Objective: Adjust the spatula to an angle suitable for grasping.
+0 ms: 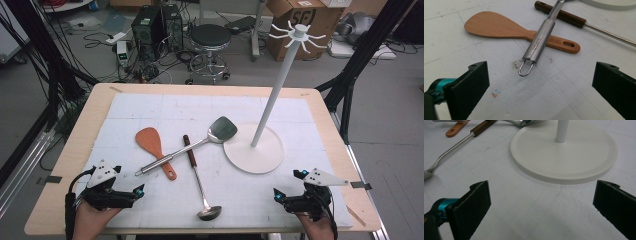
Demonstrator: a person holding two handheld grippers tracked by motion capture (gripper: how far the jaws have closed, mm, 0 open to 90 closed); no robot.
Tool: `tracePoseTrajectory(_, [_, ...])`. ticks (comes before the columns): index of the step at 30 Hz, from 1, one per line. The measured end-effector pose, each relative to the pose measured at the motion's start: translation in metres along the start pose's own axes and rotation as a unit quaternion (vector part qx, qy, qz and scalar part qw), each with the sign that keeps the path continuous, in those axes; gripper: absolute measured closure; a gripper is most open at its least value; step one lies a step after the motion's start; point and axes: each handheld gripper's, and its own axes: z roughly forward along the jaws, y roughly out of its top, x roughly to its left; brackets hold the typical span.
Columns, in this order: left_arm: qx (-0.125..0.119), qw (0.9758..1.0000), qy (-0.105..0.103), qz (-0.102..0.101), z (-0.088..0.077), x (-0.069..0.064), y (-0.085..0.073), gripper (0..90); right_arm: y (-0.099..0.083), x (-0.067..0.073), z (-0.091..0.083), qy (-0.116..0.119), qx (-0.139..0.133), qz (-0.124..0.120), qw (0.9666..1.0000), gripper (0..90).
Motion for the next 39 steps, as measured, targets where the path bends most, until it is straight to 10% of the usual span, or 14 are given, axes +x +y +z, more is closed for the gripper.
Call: tracePoseTrajectory(39, [0.001,0.9998,-0.015,0.015,0.0055,-0.0021,-0.0017,2.4,0.0019,0.0045,0.0021,0.010,-0.001,-0.008,0.9999,0.5])
